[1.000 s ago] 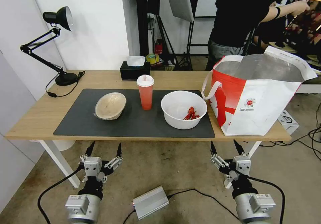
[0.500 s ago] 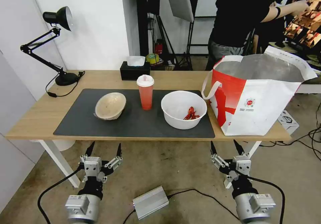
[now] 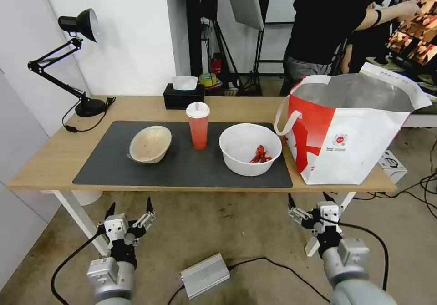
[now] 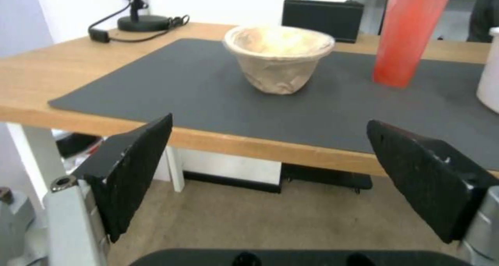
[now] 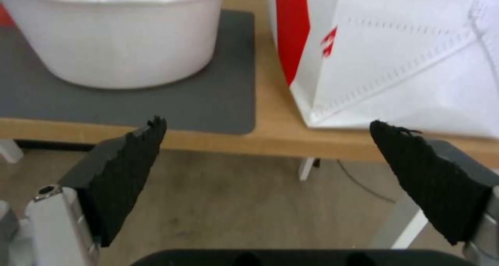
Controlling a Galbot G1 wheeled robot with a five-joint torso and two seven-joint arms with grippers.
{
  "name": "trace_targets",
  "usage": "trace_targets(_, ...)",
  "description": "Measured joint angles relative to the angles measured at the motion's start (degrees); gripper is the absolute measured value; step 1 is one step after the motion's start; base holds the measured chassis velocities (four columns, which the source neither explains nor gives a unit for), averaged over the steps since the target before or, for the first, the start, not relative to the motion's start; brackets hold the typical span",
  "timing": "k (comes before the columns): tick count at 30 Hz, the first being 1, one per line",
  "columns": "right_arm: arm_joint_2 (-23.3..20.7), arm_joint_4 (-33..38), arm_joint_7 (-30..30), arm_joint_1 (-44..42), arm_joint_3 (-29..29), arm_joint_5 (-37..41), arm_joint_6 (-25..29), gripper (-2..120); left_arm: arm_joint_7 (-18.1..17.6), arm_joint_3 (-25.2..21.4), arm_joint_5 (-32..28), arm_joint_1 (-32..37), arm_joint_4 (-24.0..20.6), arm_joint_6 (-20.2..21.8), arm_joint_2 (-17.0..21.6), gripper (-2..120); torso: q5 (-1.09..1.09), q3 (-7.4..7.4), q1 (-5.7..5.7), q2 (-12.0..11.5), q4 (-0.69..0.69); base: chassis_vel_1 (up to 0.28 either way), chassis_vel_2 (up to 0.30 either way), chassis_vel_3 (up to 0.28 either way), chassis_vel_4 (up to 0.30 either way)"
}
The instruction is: Pick up the trash from the table and place it into the takeout bag.
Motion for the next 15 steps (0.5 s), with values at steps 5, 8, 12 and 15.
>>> trace_targets(5,-0.17,0.13,0.39,-0.05,0.00,0.33,-0.09,100,0.34,-0.06,0.33,0.10,0.00,-0.44,0.06,100,-0.01,0.00,0.00,0.00,0.00,0.000,0.000,0.000,0.000)
trace_targets(8,-0.18,0.15,0.48,-0.09,-0.01,0.34,-0.08,100,0.38,-0.02,0.35,0.12,0.04,-0.65,-0.05,100,-0.01,0.00,0.00,0.00,0.00,0.000,0.000,0.000,0.000)
trace_targets(12,-0.27,0.16,0.50,-0.15,-0.05,0.35,0.09,100,0.38,0.04,0.41,0.24,0.11,-0.93,-0.15,100,-0.01,0.00,0.00,0.00,0.00,0.000,0.000,0.000,0.000)
trace_targets(15,-0.35,0.16,0.50,-0.12,-0.06,0.34,0.19,100,0.38,0.04,0.42,0.24,0.11,-1.06,-0.17,100,-0.01,0.00,0.00,0.00,0.00,0.000,0.000,0.000,0.000)
